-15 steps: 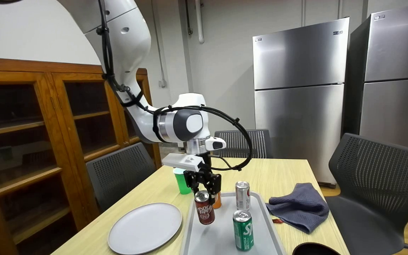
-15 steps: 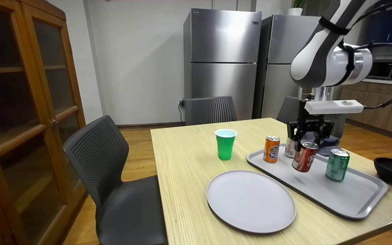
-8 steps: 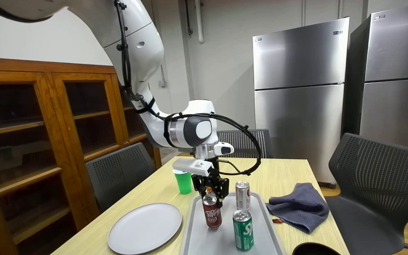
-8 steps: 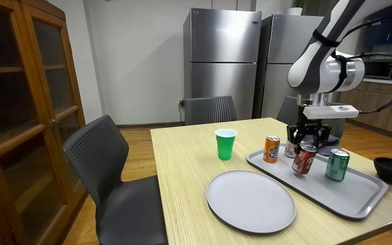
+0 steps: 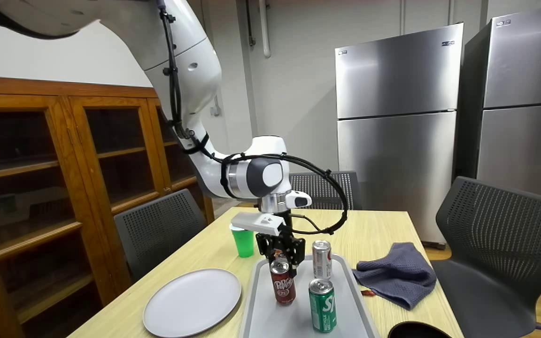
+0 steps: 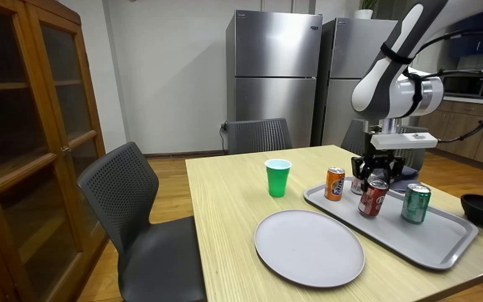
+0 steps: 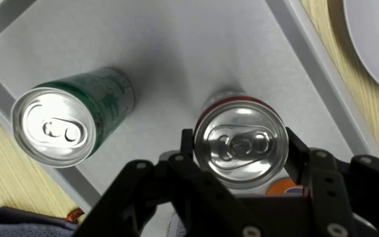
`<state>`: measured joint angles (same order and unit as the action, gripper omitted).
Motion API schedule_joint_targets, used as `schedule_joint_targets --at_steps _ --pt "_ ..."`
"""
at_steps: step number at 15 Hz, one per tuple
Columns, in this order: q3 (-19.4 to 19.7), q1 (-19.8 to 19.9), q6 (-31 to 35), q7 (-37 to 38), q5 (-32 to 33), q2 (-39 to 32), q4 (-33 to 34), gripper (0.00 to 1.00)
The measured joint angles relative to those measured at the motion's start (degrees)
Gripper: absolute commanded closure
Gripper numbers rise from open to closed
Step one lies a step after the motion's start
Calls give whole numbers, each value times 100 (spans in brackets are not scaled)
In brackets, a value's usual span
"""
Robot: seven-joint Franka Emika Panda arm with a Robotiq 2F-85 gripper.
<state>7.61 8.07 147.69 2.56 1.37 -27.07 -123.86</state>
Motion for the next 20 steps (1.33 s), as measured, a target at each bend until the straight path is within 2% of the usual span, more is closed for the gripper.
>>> schedule_joint_targets --at_steps 1,3,14,20 --pt "-1 0 -3 0 0 -7 2 3" --pt "-24 0 -28 -47 -10 6 17 0" --pt "-388 -48 -18 -500 -188 909 -9 0" --pt "-511 -233 -44 -537 -192 1030 -76 0"
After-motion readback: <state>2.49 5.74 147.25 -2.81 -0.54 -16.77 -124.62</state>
